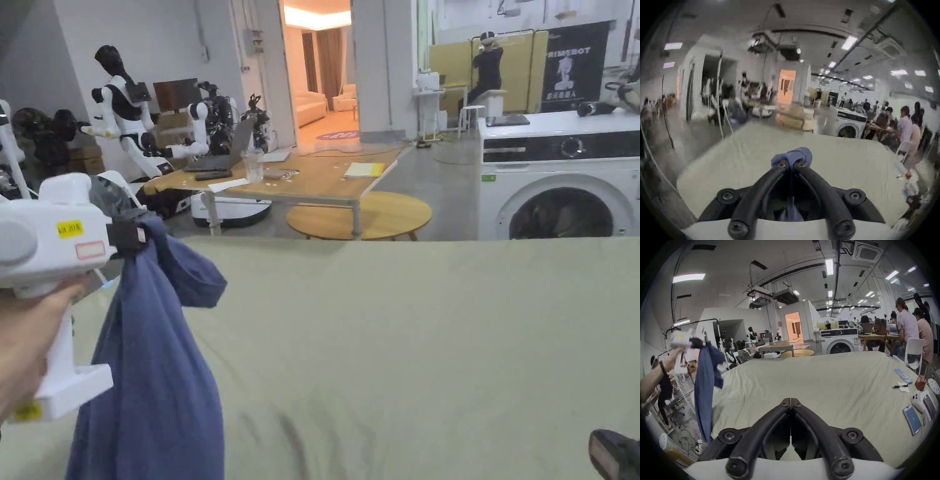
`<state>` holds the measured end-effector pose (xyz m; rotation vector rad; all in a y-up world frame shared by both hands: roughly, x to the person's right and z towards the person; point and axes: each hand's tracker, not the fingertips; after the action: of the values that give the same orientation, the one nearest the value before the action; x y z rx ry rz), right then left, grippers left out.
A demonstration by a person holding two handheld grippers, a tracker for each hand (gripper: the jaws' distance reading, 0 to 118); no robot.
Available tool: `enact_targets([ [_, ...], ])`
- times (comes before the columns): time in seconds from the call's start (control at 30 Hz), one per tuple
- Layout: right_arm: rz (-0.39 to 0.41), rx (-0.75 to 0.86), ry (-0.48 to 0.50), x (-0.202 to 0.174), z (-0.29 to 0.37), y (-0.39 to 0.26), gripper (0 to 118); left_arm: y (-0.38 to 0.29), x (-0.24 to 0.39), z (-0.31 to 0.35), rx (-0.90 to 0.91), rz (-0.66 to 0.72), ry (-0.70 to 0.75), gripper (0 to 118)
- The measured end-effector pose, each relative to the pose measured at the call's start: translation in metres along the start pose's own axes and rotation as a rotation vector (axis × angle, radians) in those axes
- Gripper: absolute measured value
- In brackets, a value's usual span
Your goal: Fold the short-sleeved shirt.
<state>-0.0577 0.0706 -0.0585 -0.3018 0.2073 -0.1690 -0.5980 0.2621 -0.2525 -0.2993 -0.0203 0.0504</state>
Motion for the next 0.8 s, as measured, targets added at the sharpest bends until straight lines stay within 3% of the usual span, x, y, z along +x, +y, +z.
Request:
enact_targets([
  [0.13,-0.033,0.023,-0.005,0.015,0.014,0.002,0,0.038,0.060,-0.024,0.024,-0.140,0.007,0],
  [0.2,-0.075,0.023,-0.015,0.026,0.021,0.002,0,0.016,0.103,-0.045,0.005,-0.188,-0.043,0],
  [0.3,-0.136,0.028,-0.044,0.043,0.033,-0.001,0,-0.047,0.191,-0.074,-0.093,-0.277,-0.169,0],
  [0.47,-0.091,0.015,-0.116,0.066,0.066,-0.004,0,-0.198,0.327,-0.104,-0.288,-0.190,-0.502,0],
  [0.6,-0.206,0.034,-0.154,0.088,0.080,-0.010,0,-0.287,0.427,-0.079,-0.464,-0.119,-0.751,0],
  [0.7,-0.181,0.039,-0.176,0.090,0.094,-0.008,0,-0.333,0.477,-0.052,-0.522,-0.086,-0.883,0],
  [0.8,-0.087,0.021,-0.226,0.085,0.103,-0.005,0,-0.354,0.506,-0.022,-0.577,-0.106,-1.007,0],
])
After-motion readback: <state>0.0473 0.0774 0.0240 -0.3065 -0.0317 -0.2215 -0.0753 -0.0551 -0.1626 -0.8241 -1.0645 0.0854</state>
